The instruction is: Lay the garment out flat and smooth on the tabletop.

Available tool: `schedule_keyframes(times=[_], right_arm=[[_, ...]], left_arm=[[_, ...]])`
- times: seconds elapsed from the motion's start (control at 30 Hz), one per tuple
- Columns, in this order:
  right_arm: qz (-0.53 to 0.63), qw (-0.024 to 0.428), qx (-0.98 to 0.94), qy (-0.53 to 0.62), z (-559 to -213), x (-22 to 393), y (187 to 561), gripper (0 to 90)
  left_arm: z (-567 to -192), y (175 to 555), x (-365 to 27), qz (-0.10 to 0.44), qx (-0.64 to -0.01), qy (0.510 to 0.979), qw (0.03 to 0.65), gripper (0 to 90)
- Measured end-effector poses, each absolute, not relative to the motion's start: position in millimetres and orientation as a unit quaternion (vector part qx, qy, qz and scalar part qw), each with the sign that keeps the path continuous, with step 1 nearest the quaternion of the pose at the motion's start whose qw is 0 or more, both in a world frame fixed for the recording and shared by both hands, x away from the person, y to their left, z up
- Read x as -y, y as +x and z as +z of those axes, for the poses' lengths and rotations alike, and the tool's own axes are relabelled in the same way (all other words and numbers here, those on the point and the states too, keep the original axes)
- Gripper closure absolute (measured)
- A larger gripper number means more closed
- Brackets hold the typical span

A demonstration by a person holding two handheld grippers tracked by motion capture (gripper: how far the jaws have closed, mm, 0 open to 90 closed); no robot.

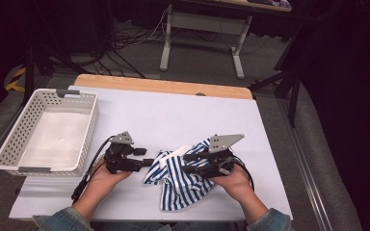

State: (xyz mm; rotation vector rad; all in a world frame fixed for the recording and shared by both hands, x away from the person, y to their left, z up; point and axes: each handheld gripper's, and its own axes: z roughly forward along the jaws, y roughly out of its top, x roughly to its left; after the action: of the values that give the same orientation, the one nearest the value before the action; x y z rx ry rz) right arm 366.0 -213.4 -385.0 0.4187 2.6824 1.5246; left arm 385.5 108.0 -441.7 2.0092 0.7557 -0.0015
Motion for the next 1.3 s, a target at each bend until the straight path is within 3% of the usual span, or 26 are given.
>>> schedule_keyframes(times=[0.37,0.8,1.0,1.03,1.07,1.13,1.3], right_arm=[[0.422,-0.004,-0.901,0.095,-404.0,151.1,371.0,58.4],[0.359,0.003,-0.931,0.067,-428.2,113.8,378.4,55.0],[0.342,0.0,-0.937,0.064,-433.5,108.6,380.2,64.9],[0.333,-0.002,-0.941,0.055,-434.5,108.0,380.5,74.8],[0.333,-0.002,-0.941,0.055,-434.5,108.0,380.5,74.8],[0.326,0.003,-0.944,0.051,-433.8,107.4,380.1,85.6],[0.343,0.009,-0.938,0.058,-426.8,111.2,382.8,87.1]], left_arm=[[-438.5,384.5,-119.3,0.01,-0.325,0.81,0.489,42.9],[-439.0,380.9,-130.2,0.018,-0.333,0.802,0.495,42.9],[-439.3,378.6,-133.4,0.02,-0.338,0.8,0.496,42.9],[-439.6,378.5,-133.7,0.019,-0.338,0.799,0.496,42.9],[-439.7,378.5,-134.0,0.02,-0.338,0.8,0.496,42.9],[-439.7,378.0,-134.3,0.019,-0.338,0.799,0.496,42.9],[-439.9,378.4,-134.2,0.019,-0.337,0.799,0.497,43.1]])
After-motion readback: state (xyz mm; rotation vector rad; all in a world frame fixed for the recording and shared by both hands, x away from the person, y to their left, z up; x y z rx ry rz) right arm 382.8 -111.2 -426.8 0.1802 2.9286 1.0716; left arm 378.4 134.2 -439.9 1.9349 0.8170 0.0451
